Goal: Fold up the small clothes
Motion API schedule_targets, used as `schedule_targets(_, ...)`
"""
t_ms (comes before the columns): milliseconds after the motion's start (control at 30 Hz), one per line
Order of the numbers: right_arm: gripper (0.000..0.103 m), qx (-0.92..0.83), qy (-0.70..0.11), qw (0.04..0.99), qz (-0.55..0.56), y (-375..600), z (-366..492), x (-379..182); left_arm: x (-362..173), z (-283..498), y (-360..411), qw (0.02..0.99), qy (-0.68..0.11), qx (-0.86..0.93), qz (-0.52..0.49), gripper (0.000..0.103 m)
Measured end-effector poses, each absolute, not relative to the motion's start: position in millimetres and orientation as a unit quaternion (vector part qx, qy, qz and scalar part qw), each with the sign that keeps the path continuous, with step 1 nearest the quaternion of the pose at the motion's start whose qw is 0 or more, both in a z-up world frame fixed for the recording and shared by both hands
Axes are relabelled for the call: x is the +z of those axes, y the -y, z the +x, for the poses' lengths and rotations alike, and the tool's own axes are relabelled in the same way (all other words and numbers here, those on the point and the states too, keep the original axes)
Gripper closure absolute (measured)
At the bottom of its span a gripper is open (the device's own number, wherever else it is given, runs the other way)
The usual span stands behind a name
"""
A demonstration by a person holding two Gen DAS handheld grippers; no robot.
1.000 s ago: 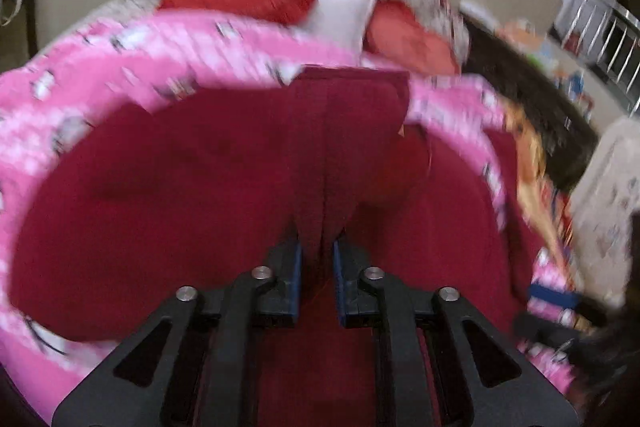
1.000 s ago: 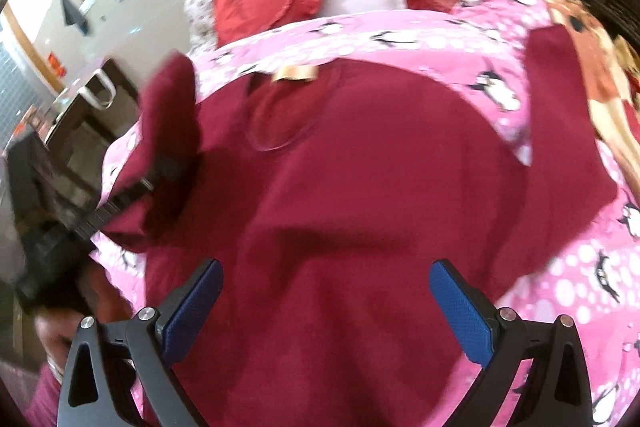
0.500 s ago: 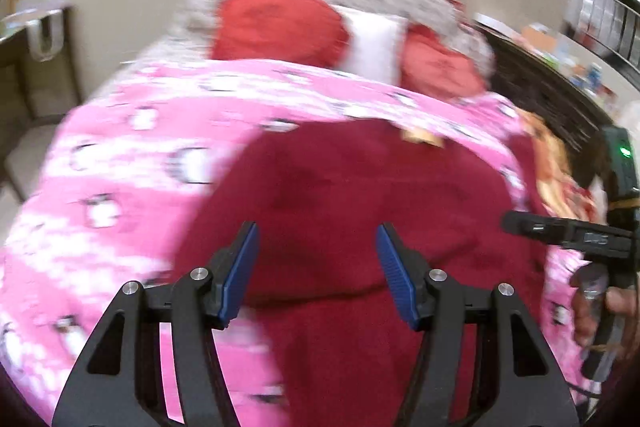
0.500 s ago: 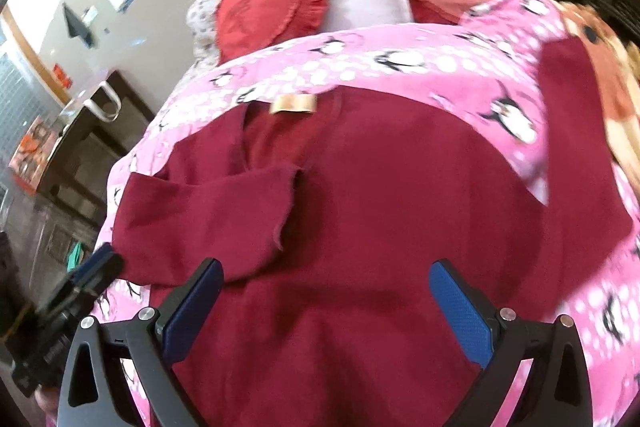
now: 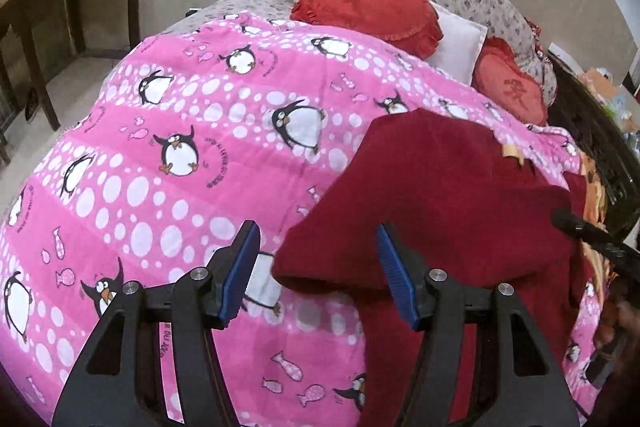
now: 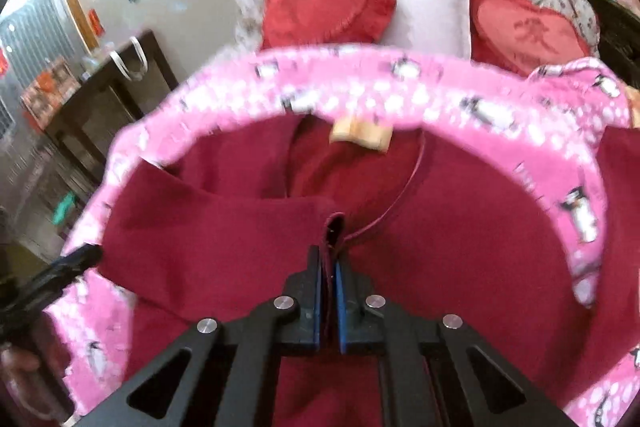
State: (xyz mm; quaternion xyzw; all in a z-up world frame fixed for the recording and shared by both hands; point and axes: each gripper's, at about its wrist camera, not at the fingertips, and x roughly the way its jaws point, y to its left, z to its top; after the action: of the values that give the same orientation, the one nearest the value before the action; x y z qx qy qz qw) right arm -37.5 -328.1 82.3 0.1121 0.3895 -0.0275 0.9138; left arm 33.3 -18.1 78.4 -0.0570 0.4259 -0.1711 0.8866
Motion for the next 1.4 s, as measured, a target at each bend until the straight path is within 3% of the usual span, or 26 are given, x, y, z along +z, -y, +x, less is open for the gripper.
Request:
schedule_targets(200, 0.098, -0.118, -0.370, 0.914, 0.121, 372, -65, 94, 65, 28, 39, 0.874, -0.444, -0.196, -0.041, 0.043)
schedule_targets(333, 0.096, -0.167, -0.455, 0.869, 0.096, 396, -45, 51, 50, 24, 50, 0.864, -0.463, -0.195, -0.028, 0.043)
schedule_targets(433, 0.075, -0.169, -0.436, 0.877, 0.112, 397, -55, 62, 48, 21, 45, 0.864, -0.463, -0.193, -0.036, 0.043)
schedule_targets(467, 0.062, -0.161, -0.418, 0.887, 0.114, 390, -59, 73, 48, 22, 43, 0.864, -0.464, -0.192, -0.037, 0.043)
schedule_targets(500, 0.059, -0.144, -0.406, 0.895, 0.116, 384, -60, 82, 47, 23, 40, 0.863, -0.466, -0.191, -0.039, 0.043)
schedule_targets(700, 0.059, 0.099, -0.395, 0.907, 0.110, 295, -3, 116, 43, 16, 34, 0.860, -0.469, -0.189, -0.067, 0.043)
schedule_targets(867, 0.059, 0.186, -0.425, 0.886, 0.012, 205, 65, 93, 45, 10, 26, 0.858, -0.468, -0.195, -0.081, 0.043)
schedule_targets(1033, 0.070, 0.185, -0.468, 0.864, -0.009, 182, 117, 46, 49, 9, 7, 0.863, -0.462, -0.187, -0.081, 0.043)
schedule_targets(1100, 0.092, 0.198, -0.480, 0.855, -0.012, 178, 122, 35, 50, 11, -5, 0.863, -0.463, -0.181, -0.088, 0.043)
schedule_targets(1133, 0.095, 0.205, -0.483, 0.851, -0.016, 174, 124, 35, 50, 11, -9, 0.863, -0.463, -0.178, -0.092, 0.043)
schedule_targets(1300, 0.096, 0.225, -0.447, 0.866, -0.018, 151, 134, 57, 49, 17, -20, 0.867, -0.459, -0.161, -0.111, 0.043)
schedule_targets(1400, 0.096, 0.203, -0.461, 0.864, -0.016, 143, 152, 40, 51, 18, -14, 0.865, -0.461, -0.163, -0.114, 0.043)
